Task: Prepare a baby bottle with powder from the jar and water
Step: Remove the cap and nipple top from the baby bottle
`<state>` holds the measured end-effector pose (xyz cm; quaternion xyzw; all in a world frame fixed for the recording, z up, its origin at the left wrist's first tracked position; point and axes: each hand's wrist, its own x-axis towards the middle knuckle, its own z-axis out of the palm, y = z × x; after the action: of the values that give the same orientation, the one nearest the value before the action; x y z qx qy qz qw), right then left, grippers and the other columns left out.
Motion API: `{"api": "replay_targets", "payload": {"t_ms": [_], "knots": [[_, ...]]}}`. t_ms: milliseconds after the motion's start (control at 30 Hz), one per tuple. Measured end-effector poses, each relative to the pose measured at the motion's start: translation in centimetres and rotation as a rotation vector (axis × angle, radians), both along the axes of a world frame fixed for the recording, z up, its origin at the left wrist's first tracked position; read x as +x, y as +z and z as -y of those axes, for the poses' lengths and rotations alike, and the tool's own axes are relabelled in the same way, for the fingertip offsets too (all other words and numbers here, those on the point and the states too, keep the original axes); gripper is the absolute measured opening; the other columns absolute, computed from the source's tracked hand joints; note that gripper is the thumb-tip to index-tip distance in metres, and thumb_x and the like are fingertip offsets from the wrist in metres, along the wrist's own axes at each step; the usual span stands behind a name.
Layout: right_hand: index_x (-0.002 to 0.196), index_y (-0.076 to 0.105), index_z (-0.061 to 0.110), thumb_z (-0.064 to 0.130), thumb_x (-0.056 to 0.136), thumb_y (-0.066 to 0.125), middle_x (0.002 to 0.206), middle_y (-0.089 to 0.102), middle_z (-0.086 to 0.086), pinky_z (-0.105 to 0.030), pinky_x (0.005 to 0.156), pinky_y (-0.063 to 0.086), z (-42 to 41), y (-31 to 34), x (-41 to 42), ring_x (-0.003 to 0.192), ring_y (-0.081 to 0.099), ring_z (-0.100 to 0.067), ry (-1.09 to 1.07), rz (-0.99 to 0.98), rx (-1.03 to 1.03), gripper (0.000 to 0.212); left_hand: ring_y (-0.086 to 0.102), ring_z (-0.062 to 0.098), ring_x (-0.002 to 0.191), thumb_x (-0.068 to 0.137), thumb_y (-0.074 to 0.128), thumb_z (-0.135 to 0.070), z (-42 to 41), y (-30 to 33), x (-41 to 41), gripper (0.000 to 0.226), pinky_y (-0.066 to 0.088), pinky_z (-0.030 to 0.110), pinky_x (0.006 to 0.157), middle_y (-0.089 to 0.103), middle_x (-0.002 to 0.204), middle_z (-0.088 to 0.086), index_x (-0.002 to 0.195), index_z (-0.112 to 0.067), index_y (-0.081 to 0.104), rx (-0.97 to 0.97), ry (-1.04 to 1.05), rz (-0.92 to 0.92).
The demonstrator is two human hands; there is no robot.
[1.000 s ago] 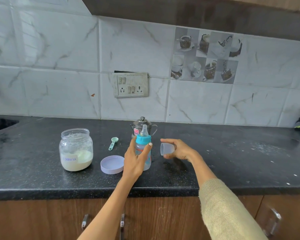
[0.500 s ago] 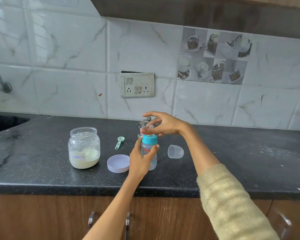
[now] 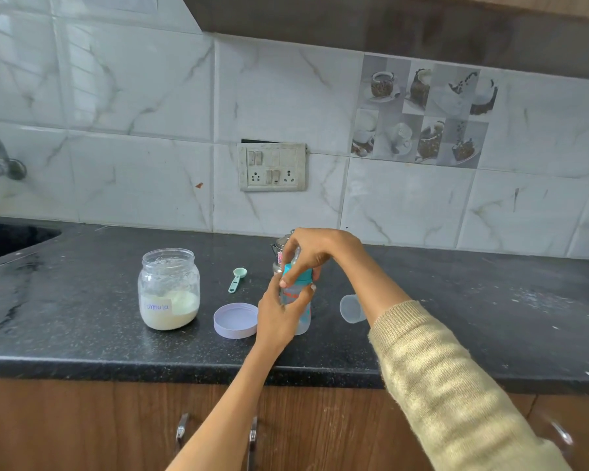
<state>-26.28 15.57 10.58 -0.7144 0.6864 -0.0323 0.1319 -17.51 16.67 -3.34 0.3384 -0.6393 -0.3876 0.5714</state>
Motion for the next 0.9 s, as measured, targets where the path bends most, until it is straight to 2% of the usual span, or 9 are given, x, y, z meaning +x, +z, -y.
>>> {"api": "replay_targets", "payload": {"t_ms": [133,267,500,600,767,833,900], "knots": [[0.104,0.070,0.015,0.033,0.065,0.085,0.121,0.060,-0.005,-0.030,0.067,0.060,0.3,0.6,0.5,0.089,0.070,-0.031,0.025,-0.036,0.051,0.045,0.057,-0.003,0.086,0.084,0.065,-0.028,0.0,0.0,0.1,0.031,0.041,0.003,0.067,0.063,0.098,-0.008,0.112,-0.018,0.056,-0.020,0.003,0.004],[0.101,0.072,0.016,0.029,0.063,0.087,0.116,0.062,-0.006,-0.030,0.063,0.060,0.5,0.9,0.6,0.091,0.070,-0.032,0.038,-0.059,0.081,0.043,0.059,0.004,0.085,0.083,0.066,-0.030,0.0,0.0,0.2,0.029,0.044,0.016,0.069,0.064,0.097,-0.006,0.108,-0.017,0.057,-0.007,-0.009,-0.001],[0.101,0.072,0.016,0.025,0.060,0.088,0.118,0.065,-0.006,-0.031,0.061,0.060,1.0,1.0,0.7,0.091,0.070,-0.032,0.056,-0.092,0.109,0.045,0.061,0.013,0.095,0.083,0.066,-0.034,0.1,-0.1,0.2,0.036,0.048,0.030,0.084,0.065,0.103,-0.003,0.111,-0.015,0.056,0.025,-0.038,-0.004],[0.097,0.073,0.018,0.024,0.057,0.090,0.116,0.066,-0.006,-0.034,0.063,0.060,1.1,1.2,0.9,0.088,0.070,-0.032,0.058,-0.123,0.120,0.043,0.061,0.013,0.097,0.083,0.065,-0.034,0.1,-0.1,0.1,0.037,0.048,0.029,0.084,0.065,0.105,-0.002,0.113,-0.015,0.056,0.035,-0.045,-0.008],[0.101,0.072,0.013,0.017,0.059,0.089,0.114,0.066,-0.006,-0.038,0.068,0.061,0.7,1.4,1.0,0.093,0.068,-0.031,0.075,-0.100,0.112,0.046,0.060,0.006,0.090,0.083,0.066,-0.030,0.0,0.2,0.2,0.031,0.044,0.017,0.073,0.065,0.101,-0.004,0.111,-0.017,0.057,0.040,-0.058,-0.025],[0.106,0.071,0.009,0.013,0.062,0.087,0.114,0.066,-0.007,-0.038,0.068,0.061,0.3,1.4,0.9,0.094,0.067,-0.029,0.093,-0.074,0.108,0.047,0.061,0.007,0.091,0.083,0.066,-0.029,0.1,0.1,0.3,0.033,0.045,0.017,0.073,0.065,0.102,-0.004,0.112,-0.016,0.057,0.061,-0.069,-0.034],[0.107,0.070,0.007,0.012,0.064,0.085,0.112,0.067,-0.008,-0.039,0.068,0.061,0.0,1.5,0.9,0.093,0.066,-0.028,0.116,-0.073,0.111,0.046,0.061,0.012,0.097,0.082,0.067,-0.032,0.4,-0.1,0.3,0.039,0.048,0.024,0.079,0.065,0.107,0.000,0.115,-0.015,0.056,0.083,-0.075,-0.032]]}}
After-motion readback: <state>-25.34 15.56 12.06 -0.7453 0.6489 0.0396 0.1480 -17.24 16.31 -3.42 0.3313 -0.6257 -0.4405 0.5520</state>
